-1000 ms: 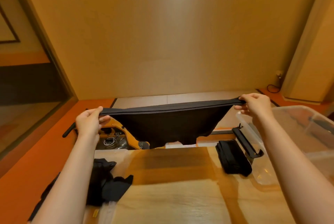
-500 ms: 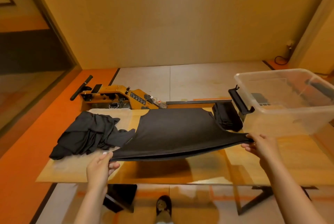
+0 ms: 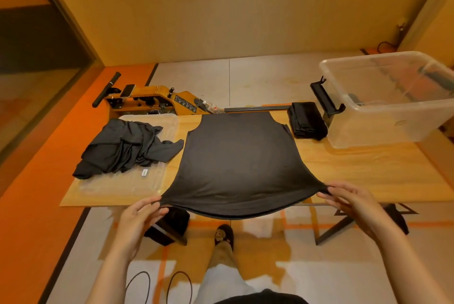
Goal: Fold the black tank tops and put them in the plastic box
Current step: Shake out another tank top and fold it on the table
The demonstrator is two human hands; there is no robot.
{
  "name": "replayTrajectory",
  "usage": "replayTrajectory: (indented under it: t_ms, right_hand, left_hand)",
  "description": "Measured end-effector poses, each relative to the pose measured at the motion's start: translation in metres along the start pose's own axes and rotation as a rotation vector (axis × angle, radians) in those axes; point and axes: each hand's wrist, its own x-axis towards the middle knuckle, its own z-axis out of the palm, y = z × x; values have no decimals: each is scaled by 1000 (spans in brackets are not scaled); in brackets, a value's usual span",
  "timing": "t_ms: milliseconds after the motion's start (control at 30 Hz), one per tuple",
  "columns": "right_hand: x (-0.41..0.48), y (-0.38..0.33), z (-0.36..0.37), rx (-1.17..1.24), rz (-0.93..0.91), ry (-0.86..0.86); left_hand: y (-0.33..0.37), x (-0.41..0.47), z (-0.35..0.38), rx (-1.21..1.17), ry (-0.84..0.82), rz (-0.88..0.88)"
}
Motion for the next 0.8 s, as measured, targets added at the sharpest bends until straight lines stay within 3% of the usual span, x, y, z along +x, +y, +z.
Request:
replayTrajectory:
  t_ms: [100, 333, 467, 633, 800]
  right_hand:
    - [-5, 0, 0, -154, -34, -111]
    - [5, -16, 7, -92, -236, 138]
    - [14, -22, 5, -232, -395, 248]
    - [19, -26, 5, -118, -453, 148]
    - [20, -18, 2, -113, -484, 152]
  left_hand:
    - [5, -2, -6, 110, -106, 33]
    - [22, 17, -7, 267, 40, 143]
    - [25, 30, -7, 348, 75, 237]
    - [28, 27, 15, 235, 124, 277]
    - [16, 19, 24, 249, 192, 373]
